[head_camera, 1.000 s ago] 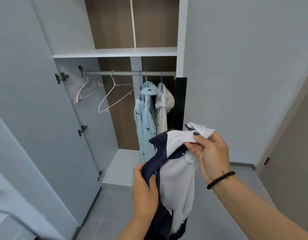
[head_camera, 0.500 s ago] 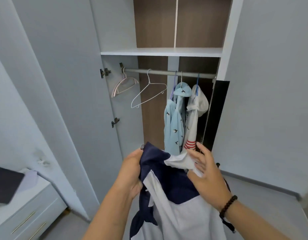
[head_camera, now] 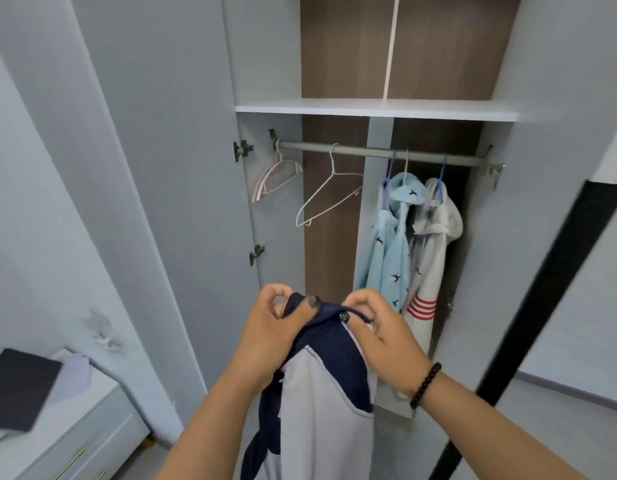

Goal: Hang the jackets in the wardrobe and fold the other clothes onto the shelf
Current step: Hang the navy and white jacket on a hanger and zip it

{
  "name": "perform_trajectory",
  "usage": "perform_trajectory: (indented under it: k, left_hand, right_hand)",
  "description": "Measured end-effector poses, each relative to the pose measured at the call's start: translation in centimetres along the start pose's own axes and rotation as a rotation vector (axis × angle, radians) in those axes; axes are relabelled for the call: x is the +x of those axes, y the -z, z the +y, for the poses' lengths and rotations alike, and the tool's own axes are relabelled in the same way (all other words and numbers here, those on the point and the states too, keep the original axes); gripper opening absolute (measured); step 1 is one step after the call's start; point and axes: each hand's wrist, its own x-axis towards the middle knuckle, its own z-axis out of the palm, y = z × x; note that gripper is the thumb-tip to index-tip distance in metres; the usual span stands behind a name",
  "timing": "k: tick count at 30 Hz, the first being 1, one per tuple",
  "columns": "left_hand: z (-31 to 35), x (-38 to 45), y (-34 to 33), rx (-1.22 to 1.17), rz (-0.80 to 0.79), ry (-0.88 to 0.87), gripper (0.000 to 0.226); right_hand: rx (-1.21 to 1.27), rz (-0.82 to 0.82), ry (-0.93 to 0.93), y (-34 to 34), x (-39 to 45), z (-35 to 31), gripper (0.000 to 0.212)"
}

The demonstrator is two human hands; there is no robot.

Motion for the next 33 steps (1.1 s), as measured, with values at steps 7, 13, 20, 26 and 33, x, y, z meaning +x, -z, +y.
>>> perform_trajectory:
  k: [7, 13, 20, 26, 33]
  left_hand:
    - [-4.6, 1.9, 6.1, 0.459, -0.032, -0.191, 0.074]
    - [-6.7, 5.4, 9.7, 0.655, 0.115, -0.217, 0.058]
    - [-7.3, 11.1, 11.6, 0.837, 0.175, -0.143, 0.05]
    - [-8.6, 17.0, 11.9, 0.922, 0.244, -0.115, 0.023]
    - [-8.6, 26.9, 12.1, 0.796, 0.291, -0.072, 0.041]
  right_hand:
    - [-0.185, -0.092, 0.175, -4.3, 7.6, -4.2, 0.009]
    - [-0.224, -0.128, 0.189, -7.2, 11.0, -3.9, 0.003]
    - [-0.202, -0.011, 0.144, -5.8, 17.2, -0.8, 0.019]
    - [-0.23, 0.249, 0.04, -1.7, 23.8, 3.3, 0.021]
    - [-0.289, 0.435, -0.086, 3.6, 32.9, 9.4, 0.021]
